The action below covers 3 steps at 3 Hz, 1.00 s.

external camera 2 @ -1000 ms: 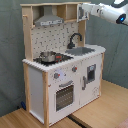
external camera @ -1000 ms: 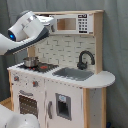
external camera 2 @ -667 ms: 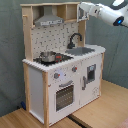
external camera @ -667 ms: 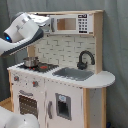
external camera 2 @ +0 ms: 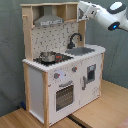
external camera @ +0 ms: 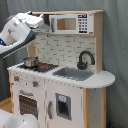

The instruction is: Play with the kitchen

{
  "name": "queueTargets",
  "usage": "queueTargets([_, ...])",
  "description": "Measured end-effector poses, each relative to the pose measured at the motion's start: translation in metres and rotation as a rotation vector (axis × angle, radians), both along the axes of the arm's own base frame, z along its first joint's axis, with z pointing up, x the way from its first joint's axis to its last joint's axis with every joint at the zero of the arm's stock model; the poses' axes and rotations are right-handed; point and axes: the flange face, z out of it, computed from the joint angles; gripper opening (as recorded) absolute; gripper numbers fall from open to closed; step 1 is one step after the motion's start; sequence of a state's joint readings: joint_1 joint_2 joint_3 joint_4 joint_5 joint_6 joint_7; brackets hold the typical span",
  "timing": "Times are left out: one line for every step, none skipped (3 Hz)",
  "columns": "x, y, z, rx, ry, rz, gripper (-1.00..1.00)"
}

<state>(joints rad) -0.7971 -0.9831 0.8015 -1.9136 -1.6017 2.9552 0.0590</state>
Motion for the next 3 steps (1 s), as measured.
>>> queueTargets([-0.005, 0.018, -0.001, 0.040, -0.066, -0.009, 1.00])
queueTargets([-0.009, 0.031, -0.002, 0.098, -0.129, -0.018, 1.00])
queueTargets([-0.009, 0.038, -0.004, 0.169, -0.189, -0.031, 1.00])
